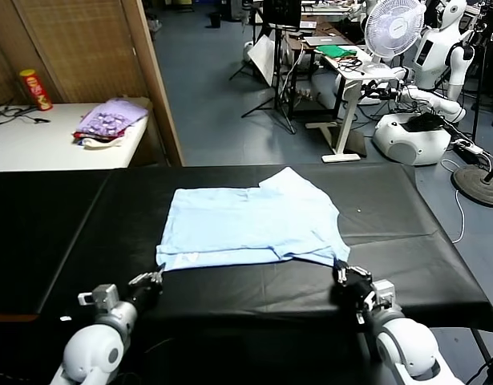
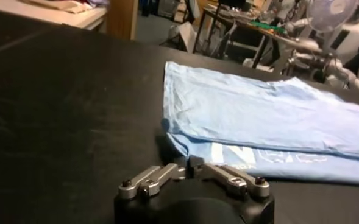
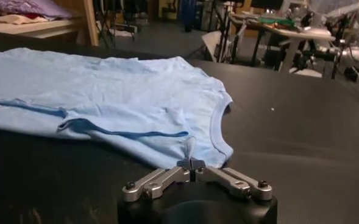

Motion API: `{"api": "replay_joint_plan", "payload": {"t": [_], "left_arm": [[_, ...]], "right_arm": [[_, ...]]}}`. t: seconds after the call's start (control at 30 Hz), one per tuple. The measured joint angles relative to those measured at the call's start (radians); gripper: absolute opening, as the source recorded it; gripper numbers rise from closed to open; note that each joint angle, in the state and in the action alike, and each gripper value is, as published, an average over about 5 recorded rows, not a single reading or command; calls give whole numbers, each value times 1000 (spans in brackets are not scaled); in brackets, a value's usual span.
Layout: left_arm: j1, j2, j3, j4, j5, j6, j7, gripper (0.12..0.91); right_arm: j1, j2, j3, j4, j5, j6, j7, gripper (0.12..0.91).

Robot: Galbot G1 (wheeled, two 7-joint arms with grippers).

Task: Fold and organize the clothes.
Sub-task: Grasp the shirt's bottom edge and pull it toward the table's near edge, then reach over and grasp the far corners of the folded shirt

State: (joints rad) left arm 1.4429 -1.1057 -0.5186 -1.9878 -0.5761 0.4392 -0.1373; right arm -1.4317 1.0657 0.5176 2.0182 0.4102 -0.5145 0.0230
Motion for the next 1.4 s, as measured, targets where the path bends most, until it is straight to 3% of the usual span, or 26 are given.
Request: {"api": "replay_joint_plan", "payload": {"t": [0.2,0.57,0.7,0.8,0.93,1.07,1.17,1.3,1.4], "left_arm": [[70,58,-22,-68,47,8,1,128],[197,128,-73,-151,74,21,7,128],[242,134,-89,-163,84,20,7,132],[269,128,-95,-174,86,20,5,204],[294,118,-101,-196,86,25,-7,423],[307,111,-118,-220,68,46,-32,641],[315,111,-137,-239,50,80,-36,760],[297,123,-171,-261,-15,136,-38,795],[241,135,-187,-255,-103,192,-64,798]], "right_arm": [[-80,7,19,67,-4,-33,22,123],[-189,31,40,157,-26,-60,24,123],[-207,33,36,178,-25,-73,14,184],[-219,29,39,201,-24,-83,12,325],[-235,17,53,239,-15,-102,15,559],[-237,4,75,282,19,-121,18,743],[-207,-11,87,295,49,-126,22,791],[-99,-35,72,255,67,-120,33,798],[22,-50,35,185,81,-119,52,798]]}}
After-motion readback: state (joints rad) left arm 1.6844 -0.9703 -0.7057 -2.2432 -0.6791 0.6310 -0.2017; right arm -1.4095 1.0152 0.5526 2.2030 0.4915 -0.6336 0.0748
